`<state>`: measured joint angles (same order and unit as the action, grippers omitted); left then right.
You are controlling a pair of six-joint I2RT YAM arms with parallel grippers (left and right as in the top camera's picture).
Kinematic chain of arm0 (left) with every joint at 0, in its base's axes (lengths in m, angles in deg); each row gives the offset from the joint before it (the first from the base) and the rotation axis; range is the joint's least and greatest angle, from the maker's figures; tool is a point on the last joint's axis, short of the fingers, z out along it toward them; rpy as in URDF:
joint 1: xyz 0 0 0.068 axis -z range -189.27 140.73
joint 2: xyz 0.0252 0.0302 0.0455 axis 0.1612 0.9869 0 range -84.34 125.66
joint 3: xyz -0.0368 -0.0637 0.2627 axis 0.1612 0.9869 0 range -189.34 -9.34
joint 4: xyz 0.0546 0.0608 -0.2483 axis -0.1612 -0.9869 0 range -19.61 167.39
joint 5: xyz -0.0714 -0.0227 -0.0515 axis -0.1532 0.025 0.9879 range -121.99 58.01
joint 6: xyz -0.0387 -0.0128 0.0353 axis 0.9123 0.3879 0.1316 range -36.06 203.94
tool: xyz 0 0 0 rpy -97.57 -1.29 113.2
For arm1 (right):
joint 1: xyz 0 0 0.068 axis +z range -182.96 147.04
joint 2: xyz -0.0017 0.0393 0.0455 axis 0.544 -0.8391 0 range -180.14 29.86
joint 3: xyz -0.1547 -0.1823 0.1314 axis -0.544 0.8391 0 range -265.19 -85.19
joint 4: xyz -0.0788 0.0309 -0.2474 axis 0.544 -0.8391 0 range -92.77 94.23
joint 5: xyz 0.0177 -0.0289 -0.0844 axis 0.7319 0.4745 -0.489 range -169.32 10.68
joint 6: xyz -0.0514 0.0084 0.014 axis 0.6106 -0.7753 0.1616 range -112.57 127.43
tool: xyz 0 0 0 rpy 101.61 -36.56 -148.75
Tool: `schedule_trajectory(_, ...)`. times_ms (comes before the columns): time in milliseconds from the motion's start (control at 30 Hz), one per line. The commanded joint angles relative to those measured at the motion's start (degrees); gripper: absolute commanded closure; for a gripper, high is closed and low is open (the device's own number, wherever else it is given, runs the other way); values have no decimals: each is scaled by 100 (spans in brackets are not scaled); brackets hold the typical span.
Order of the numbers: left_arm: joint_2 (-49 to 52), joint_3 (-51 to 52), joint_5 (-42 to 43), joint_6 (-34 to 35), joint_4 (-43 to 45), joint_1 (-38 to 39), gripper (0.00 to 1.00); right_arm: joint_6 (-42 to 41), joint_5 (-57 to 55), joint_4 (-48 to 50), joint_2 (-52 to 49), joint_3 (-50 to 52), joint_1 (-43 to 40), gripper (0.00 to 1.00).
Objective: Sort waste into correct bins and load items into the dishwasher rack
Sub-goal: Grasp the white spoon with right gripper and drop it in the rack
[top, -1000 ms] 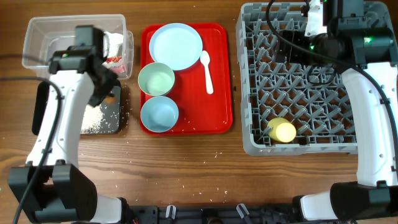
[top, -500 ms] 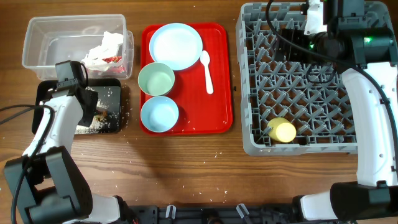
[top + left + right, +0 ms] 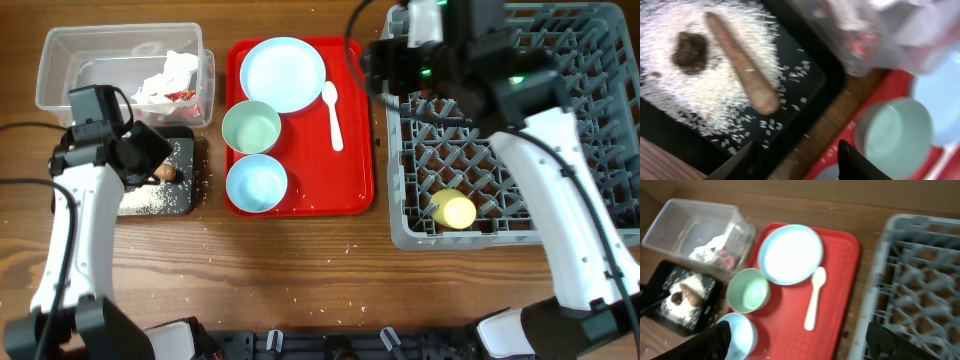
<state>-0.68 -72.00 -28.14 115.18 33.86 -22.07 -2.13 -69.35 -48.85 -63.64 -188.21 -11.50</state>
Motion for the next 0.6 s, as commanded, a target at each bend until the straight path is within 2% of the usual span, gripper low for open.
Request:
schedule_trajectory(0,-529,-197,313,-411,-7,538,51,-122,-221,74,-479,-92,330,13)
schedule_trajectory(100,-599,-520,317,-514,-225,938,52,-151,-216,-52,-916,-210,448,15)
schedule_trajectory(167,-597,-876,269,-929,-527,1246,50,-103,-203,-48,-1222,-210,483,16)
schedule_trajectory(367,-564,-975,146,-984,-603,1366,45,55,-203,251,-1897,-208,501,16)
schedule_trajectory(500,-553,-975,144,-984,-557,1366,29,42,-203,546,-2159,-199,501,20)
schedule_trajectory(567,-553,-975,144,-981,-544,1364,27,35,-199,713,-2337,-188,505,22)
